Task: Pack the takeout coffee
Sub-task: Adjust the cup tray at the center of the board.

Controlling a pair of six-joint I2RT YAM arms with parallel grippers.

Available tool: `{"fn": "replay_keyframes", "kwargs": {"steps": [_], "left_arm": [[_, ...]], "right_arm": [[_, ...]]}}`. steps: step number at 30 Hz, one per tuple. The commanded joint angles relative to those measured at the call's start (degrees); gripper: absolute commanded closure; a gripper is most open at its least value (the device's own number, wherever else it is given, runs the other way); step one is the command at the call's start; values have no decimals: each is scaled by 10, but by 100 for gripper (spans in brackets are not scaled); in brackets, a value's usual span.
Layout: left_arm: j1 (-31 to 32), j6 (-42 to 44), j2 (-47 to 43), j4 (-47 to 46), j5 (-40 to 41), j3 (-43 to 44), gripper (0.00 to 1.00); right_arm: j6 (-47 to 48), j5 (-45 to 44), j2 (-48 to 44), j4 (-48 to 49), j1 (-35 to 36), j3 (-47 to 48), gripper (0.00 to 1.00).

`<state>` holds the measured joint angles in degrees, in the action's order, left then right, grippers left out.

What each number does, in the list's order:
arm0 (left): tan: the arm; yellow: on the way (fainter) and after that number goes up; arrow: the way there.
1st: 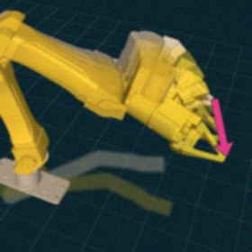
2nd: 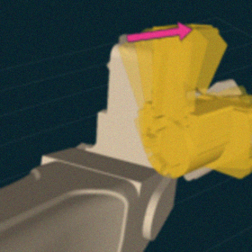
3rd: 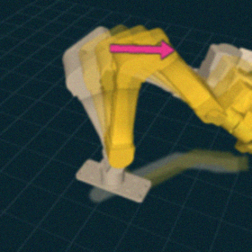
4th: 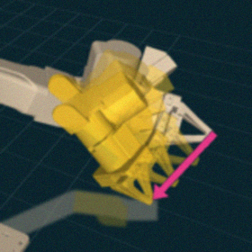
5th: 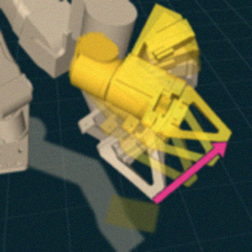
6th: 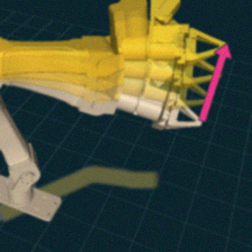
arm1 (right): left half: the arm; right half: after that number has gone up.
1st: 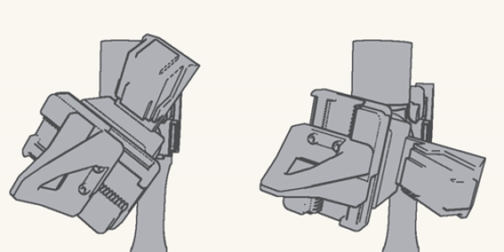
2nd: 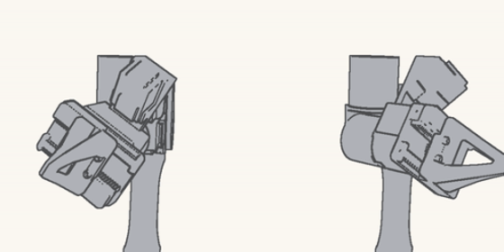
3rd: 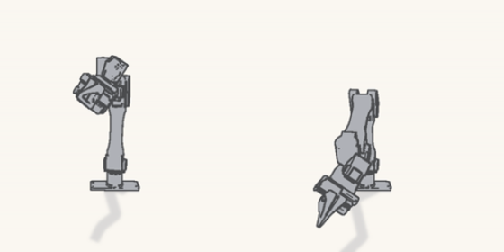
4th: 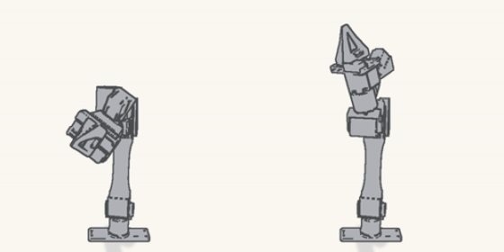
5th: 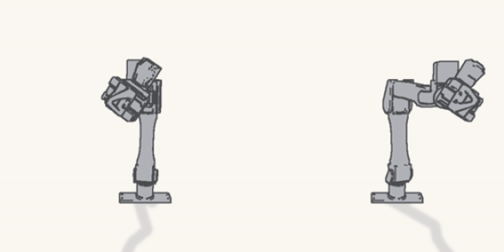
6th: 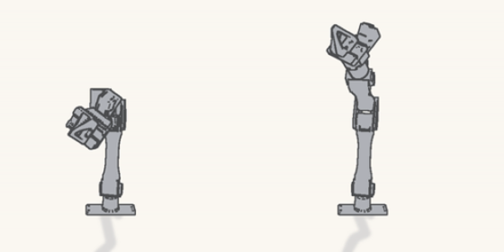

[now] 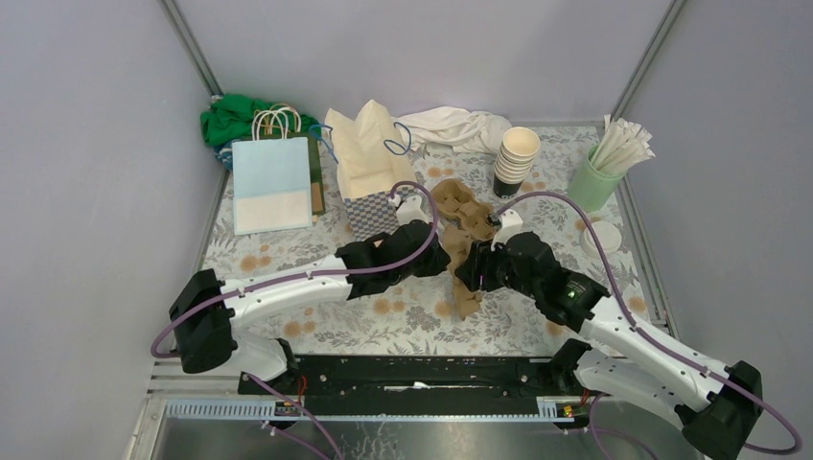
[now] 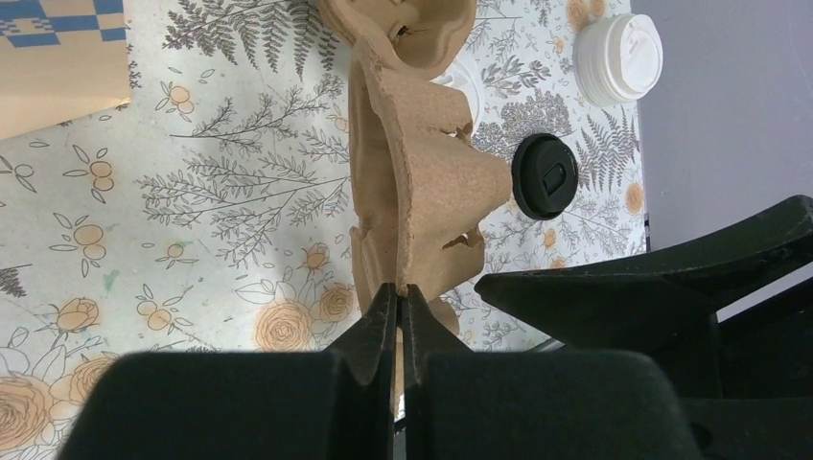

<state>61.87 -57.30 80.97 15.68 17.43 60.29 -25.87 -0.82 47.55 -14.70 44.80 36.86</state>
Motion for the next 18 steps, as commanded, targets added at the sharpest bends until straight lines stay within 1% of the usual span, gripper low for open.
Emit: {"fn": "replay_keyframes", "kwargs": {"steps": [1, 7, 15, 18], "left_arm": [[-1, -13, -5, 9, 12, 30, 99], [-1, -20, -4, 12, 10, 35, 98], [-1, -23, -3, 11, 14, 41, 97], [-1, -23, -2, 11, 9, 42, 97]], "right_arm": [[15, -20, 7, 51, 22, -5, 46], [14, -90, 23, 57, 66, -7, 47], [-7, -164, 61, 58, 109, -14, 44], [-12, -178, 73, 61, 114, -15, 47]]}}
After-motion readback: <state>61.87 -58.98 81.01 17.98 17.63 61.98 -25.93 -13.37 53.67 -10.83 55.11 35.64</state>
